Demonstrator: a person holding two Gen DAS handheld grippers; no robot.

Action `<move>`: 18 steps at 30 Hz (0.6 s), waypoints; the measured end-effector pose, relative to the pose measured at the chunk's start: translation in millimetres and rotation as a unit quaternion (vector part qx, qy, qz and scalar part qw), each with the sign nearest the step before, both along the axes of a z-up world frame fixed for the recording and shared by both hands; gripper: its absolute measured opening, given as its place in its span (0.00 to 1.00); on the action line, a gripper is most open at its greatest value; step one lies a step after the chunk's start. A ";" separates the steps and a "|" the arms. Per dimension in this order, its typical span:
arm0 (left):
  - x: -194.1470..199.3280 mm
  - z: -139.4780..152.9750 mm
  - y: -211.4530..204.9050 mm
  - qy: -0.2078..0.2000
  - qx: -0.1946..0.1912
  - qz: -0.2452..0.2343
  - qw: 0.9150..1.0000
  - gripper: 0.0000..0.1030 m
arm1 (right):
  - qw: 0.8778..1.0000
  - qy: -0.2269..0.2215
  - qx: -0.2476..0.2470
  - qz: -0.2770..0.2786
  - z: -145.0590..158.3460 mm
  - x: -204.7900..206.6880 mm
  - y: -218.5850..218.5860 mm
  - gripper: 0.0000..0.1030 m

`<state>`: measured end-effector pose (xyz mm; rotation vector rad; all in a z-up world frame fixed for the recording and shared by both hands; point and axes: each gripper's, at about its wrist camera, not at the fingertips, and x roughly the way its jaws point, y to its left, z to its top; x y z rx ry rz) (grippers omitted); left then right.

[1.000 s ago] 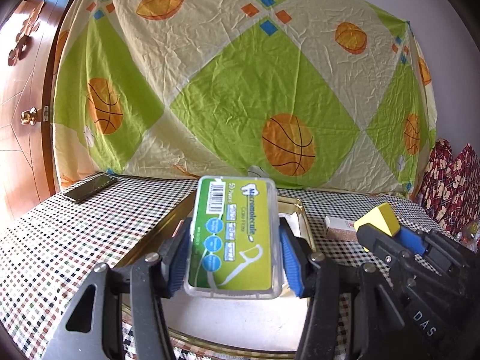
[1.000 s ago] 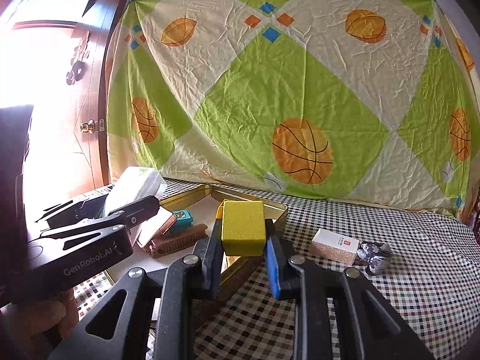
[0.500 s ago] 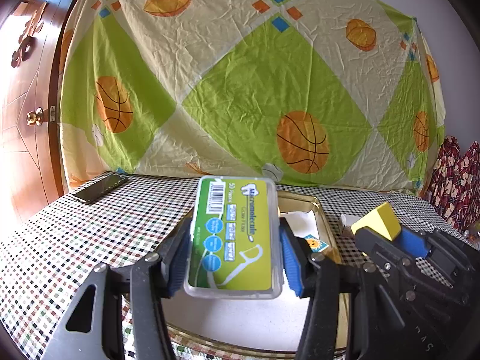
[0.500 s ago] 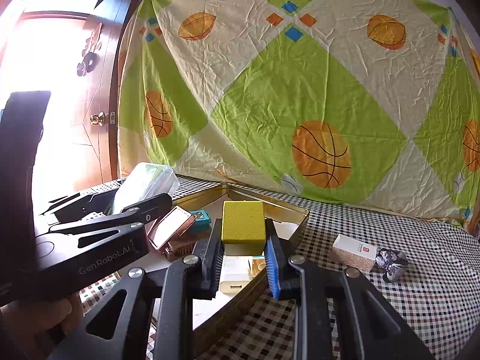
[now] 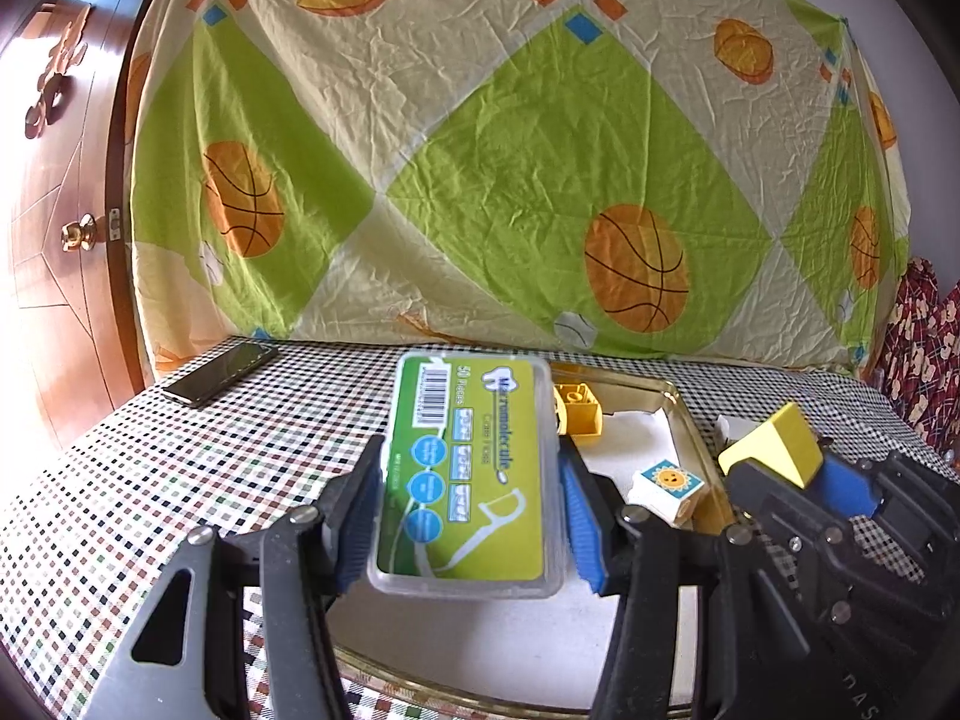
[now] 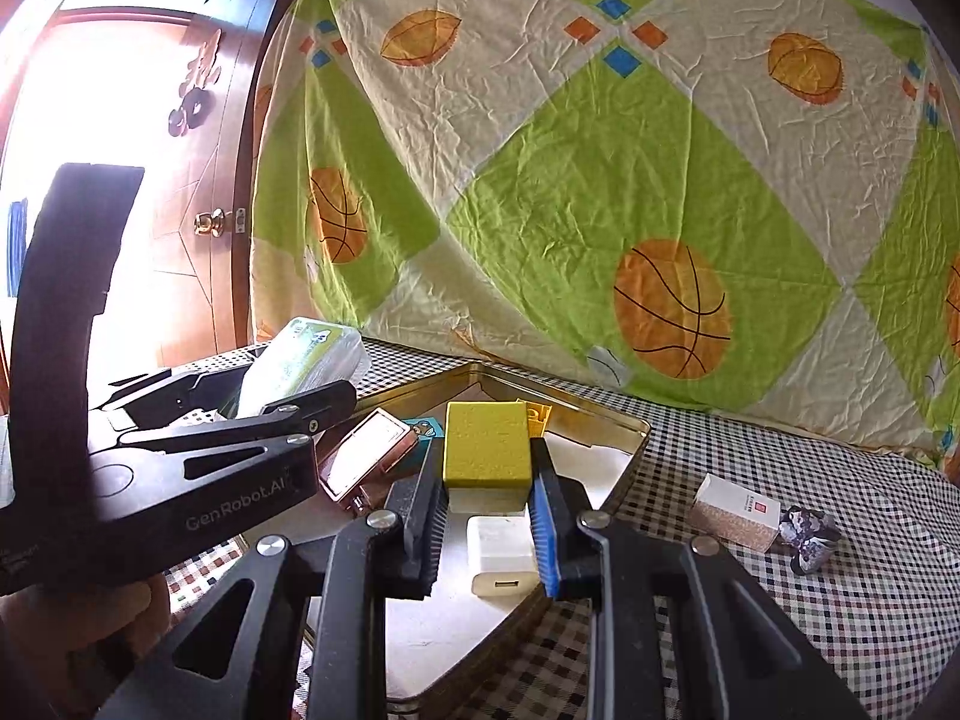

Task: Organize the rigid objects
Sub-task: 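Lower and release the floss box into the tin while the right tool releases the yellow cube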

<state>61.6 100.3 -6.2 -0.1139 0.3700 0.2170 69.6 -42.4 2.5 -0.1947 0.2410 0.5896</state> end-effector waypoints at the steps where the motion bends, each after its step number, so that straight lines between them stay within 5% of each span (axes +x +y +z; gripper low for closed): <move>1: 2.3 -0.9 1.1 0.005 -0.002 -0.003 1.000 0.52 | 1.000 0.003 0.001 0.000 -0.1 1.6 0.2 0.26; 18: 20.7 -2.4 7.1 0.038 0.022 -0.014 0.999 0.52 | 0.999 0.039 -0.006 0.004 -1.0 28.1 7.5 0.26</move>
